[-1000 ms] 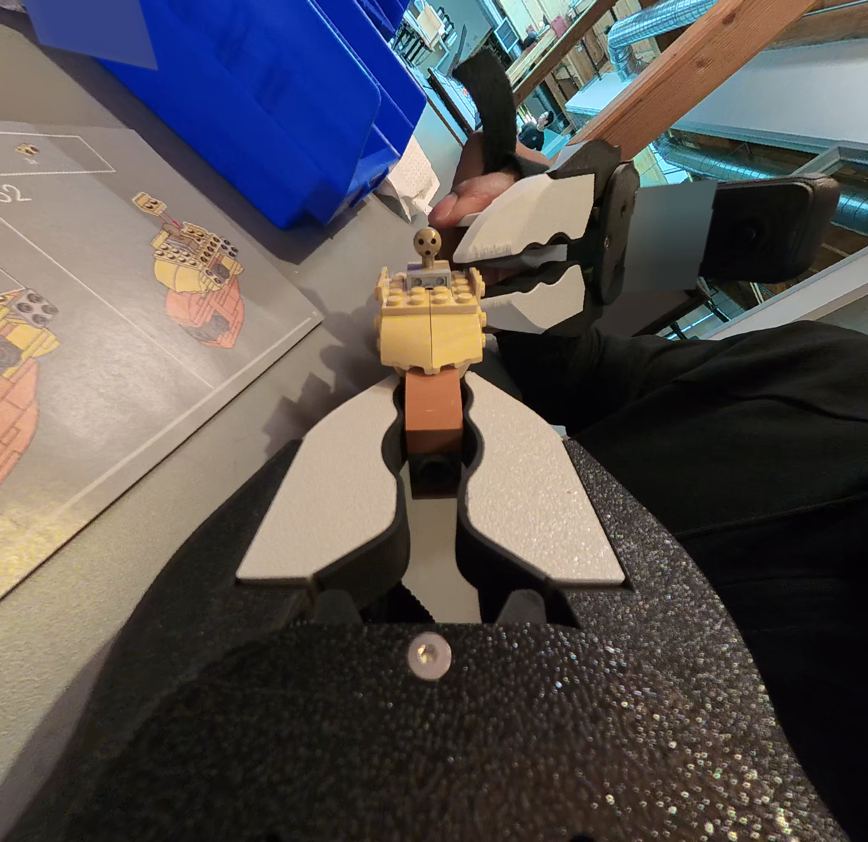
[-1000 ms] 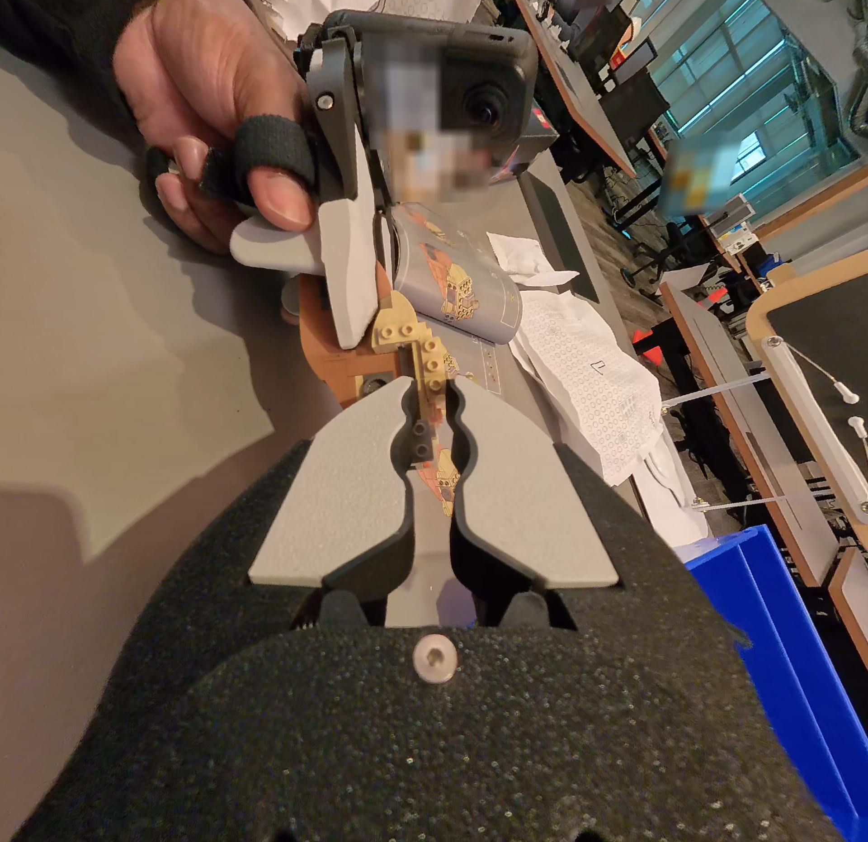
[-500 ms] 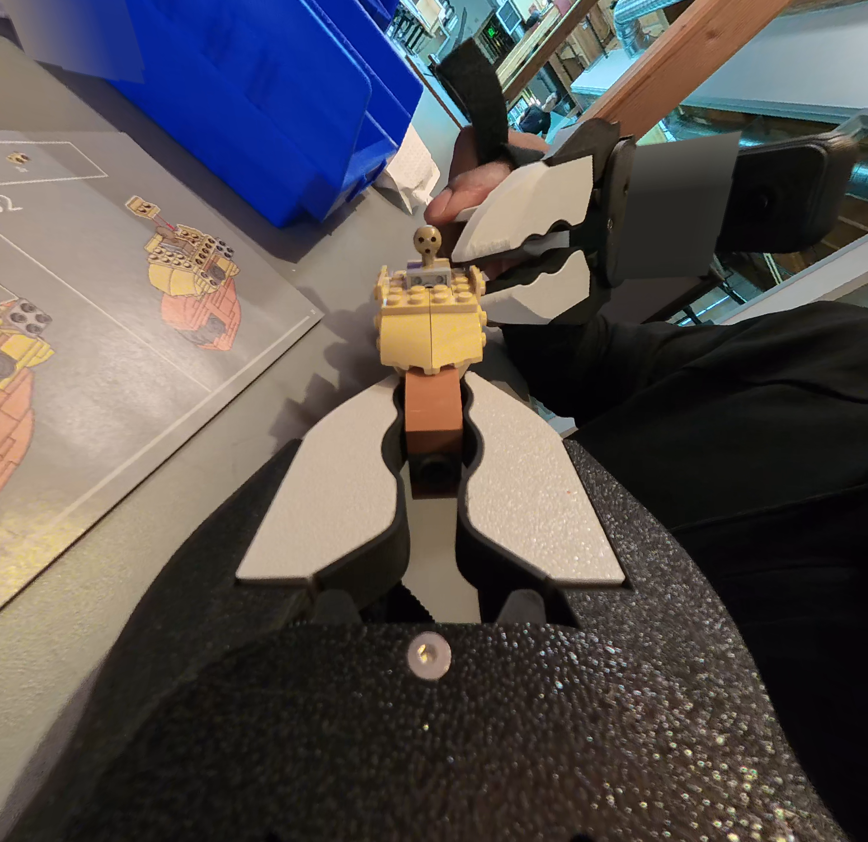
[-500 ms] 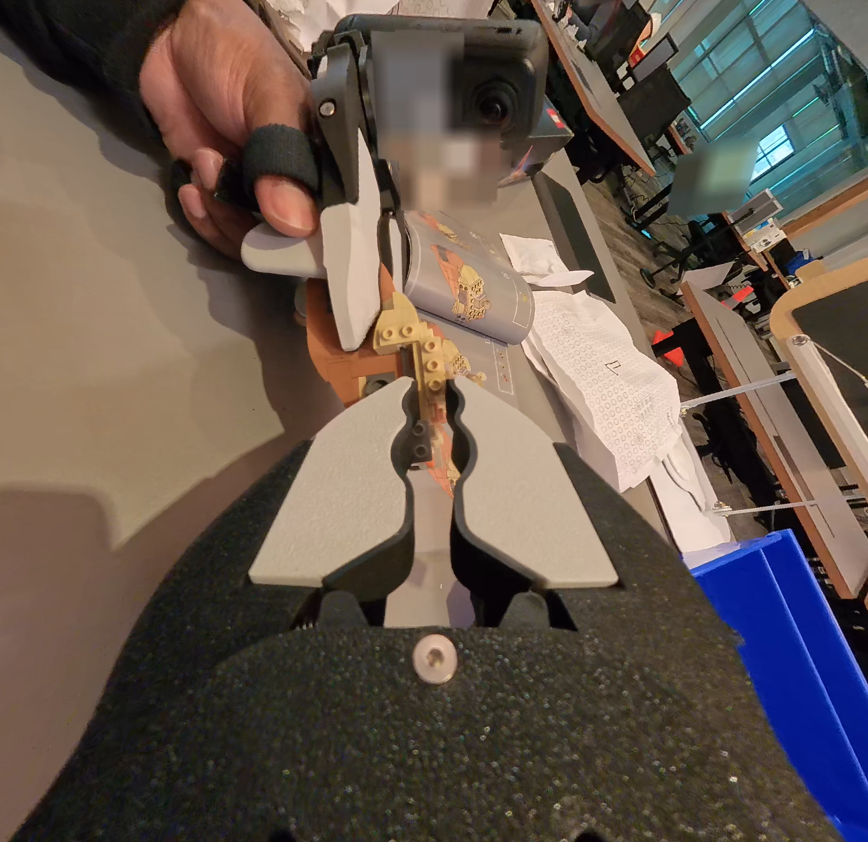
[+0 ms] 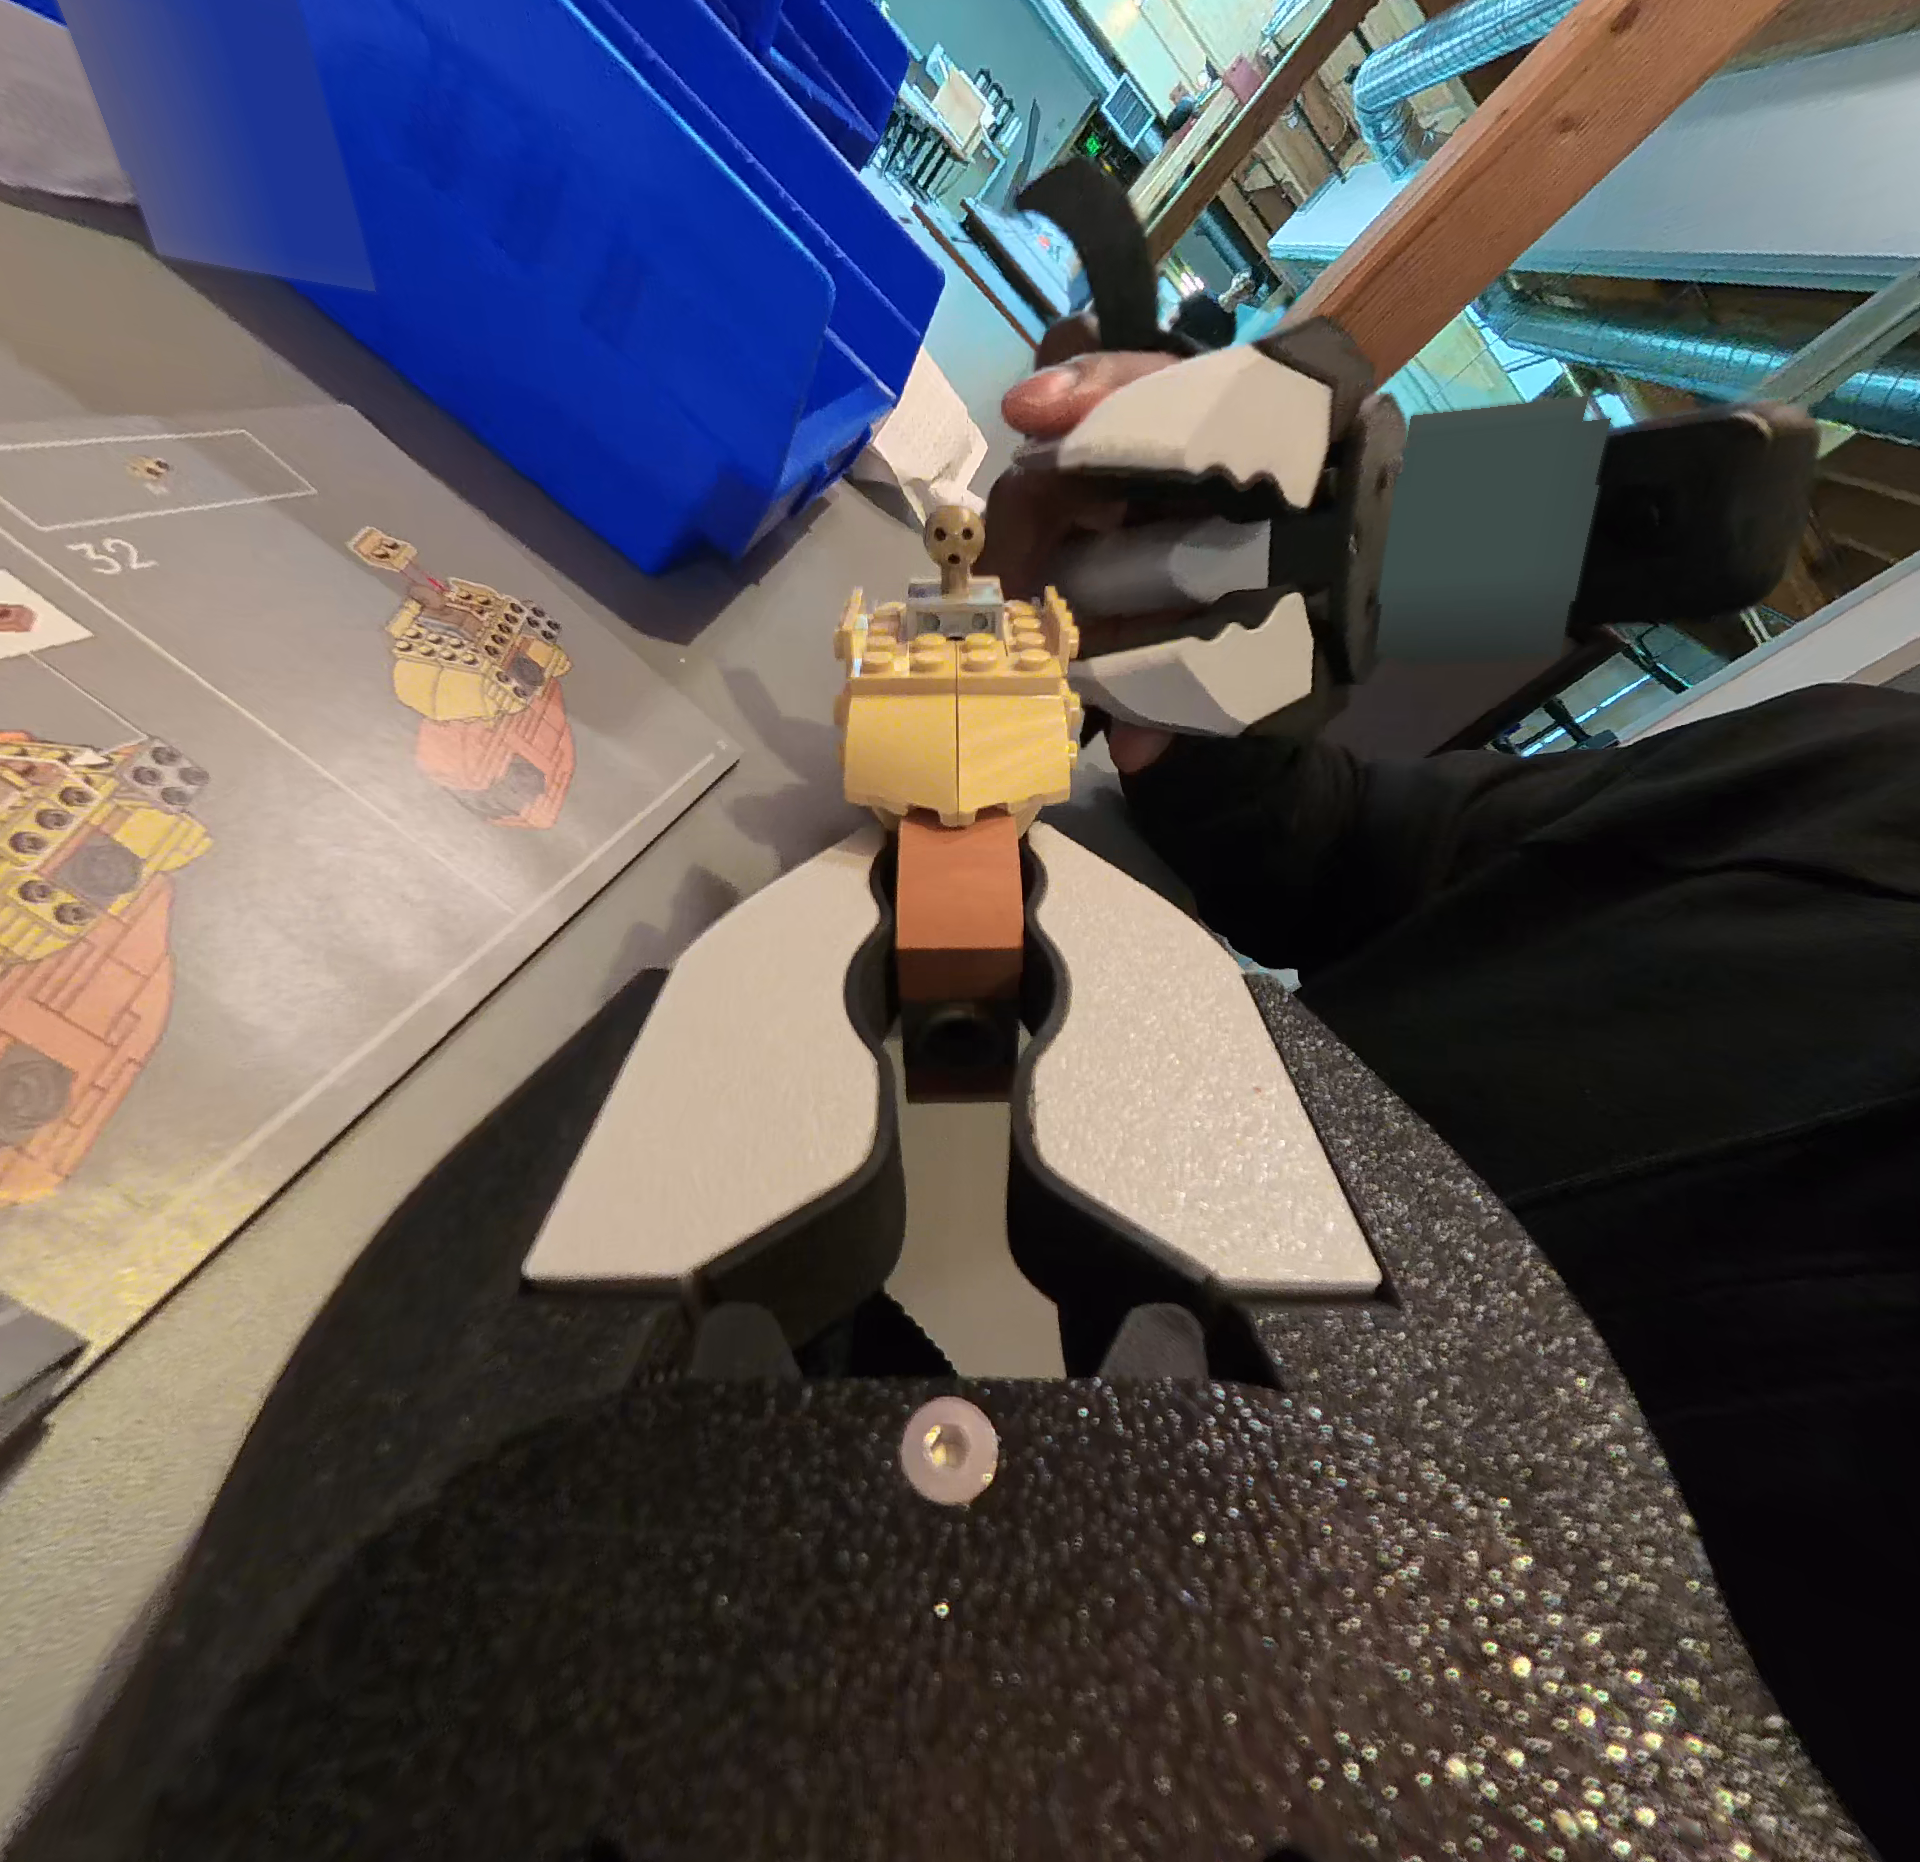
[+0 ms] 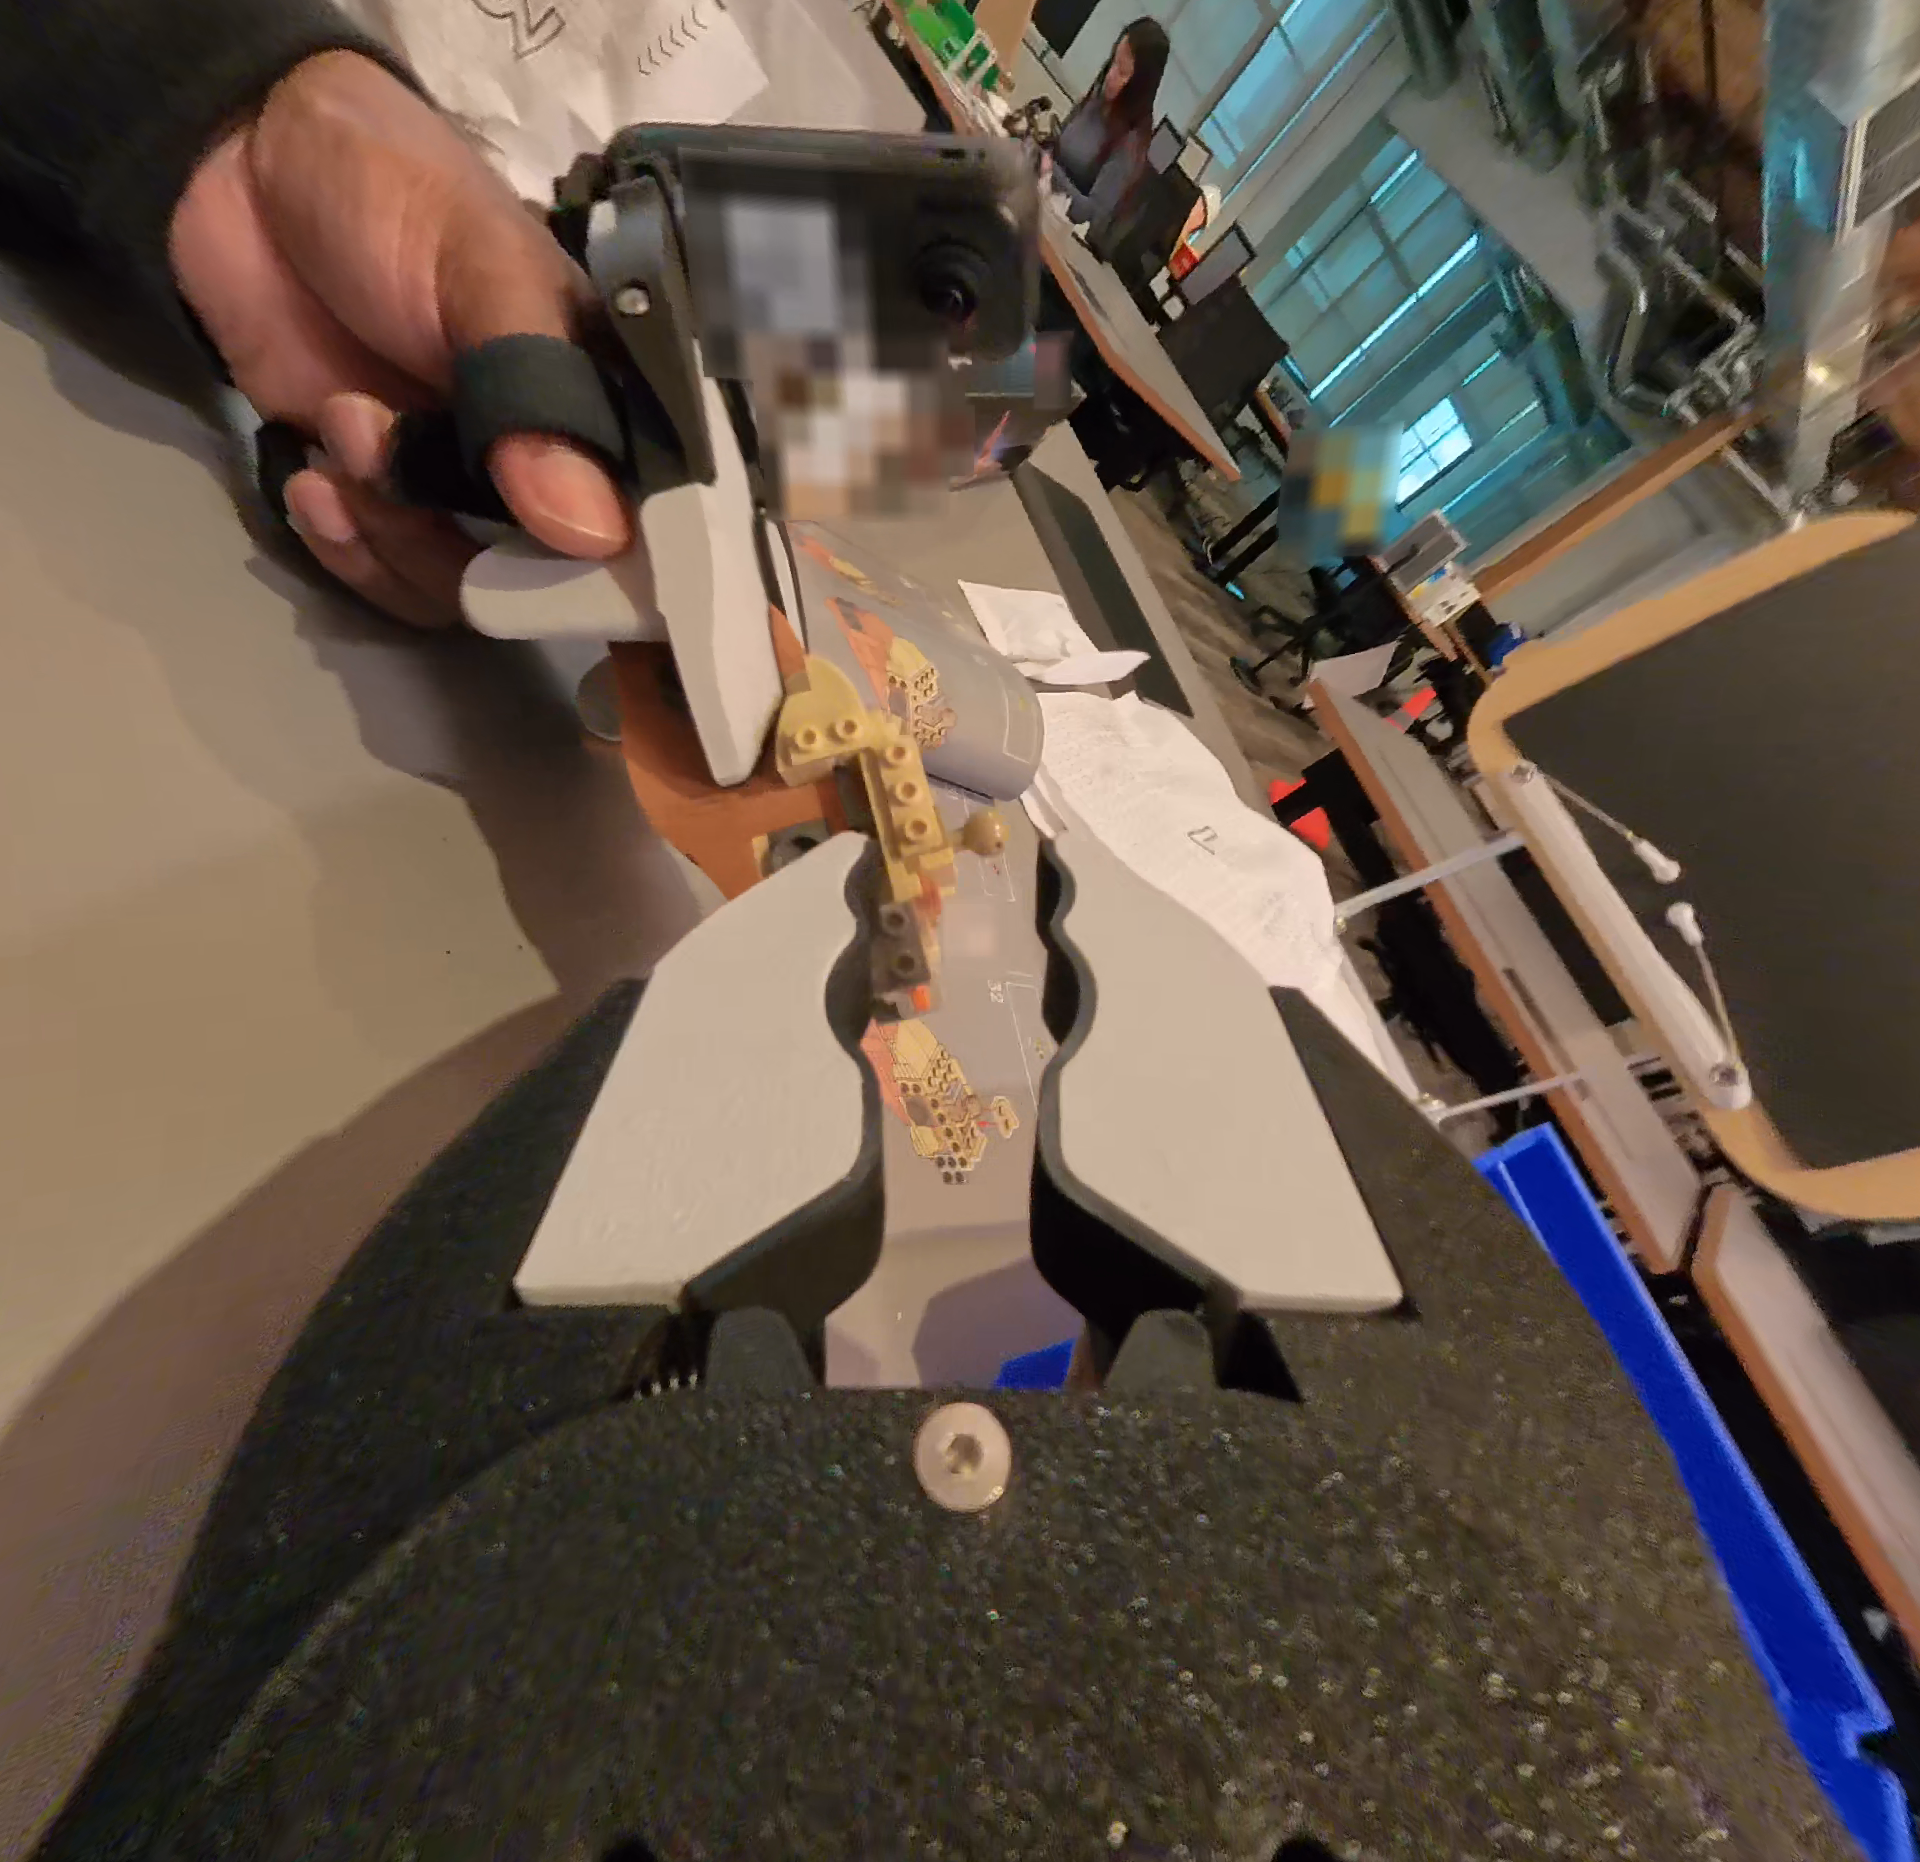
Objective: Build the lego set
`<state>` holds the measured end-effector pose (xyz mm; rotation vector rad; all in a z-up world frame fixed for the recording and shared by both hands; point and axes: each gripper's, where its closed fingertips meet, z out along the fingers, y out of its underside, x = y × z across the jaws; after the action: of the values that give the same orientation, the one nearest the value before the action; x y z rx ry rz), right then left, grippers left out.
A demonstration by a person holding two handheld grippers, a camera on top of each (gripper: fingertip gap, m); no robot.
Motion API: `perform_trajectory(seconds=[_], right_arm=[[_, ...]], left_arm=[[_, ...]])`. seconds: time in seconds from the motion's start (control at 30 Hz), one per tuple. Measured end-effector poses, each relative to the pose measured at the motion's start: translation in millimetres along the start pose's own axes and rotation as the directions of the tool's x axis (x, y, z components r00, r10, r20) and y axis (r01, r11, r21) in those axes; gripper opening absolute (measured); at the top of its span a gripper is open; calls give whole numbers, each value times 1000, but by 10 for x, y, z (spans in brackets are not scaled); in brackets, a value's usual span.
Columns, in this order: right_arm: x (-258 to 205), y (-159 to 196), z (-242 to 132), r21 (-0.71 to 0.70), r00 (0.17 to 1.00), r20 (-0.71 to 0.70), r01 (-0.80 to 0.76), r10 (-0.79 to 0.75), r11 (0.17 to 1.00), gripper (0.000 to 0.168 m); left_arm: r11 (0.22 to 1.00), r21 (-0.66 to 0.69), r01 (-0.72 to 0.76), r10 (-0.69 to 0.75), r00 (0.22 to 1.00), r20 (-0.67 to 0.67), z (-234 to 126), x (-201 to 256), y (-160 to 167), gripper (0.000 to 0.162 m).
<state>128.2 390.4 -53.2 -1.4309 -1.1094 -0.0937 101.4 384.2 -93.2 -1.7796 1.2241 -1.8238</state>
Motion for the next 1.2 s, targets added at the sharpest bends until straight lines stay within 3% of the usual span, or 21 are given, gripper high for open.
perform_trajectory(seconds=[0.3, 0.97, 1.2], right_arm=[[-125, -65, 92, -2, 998, 45, 53, -53, 999, 13], [-170, -108, 49, 31, 995, 98, 6, -9, 999, 7], [-87, -153, -64, 110, 996, 52, -82, 77, 991, 27]], left_arm=[[1000, -25, 10, -11, 1000, -3, 20, 11, 44, 18], [996, -29, -86, 86, 996, -10, 35, 90, 44, 18], [985, 47, -168, 168, 986, 7, -5, 99, -86, 18]])
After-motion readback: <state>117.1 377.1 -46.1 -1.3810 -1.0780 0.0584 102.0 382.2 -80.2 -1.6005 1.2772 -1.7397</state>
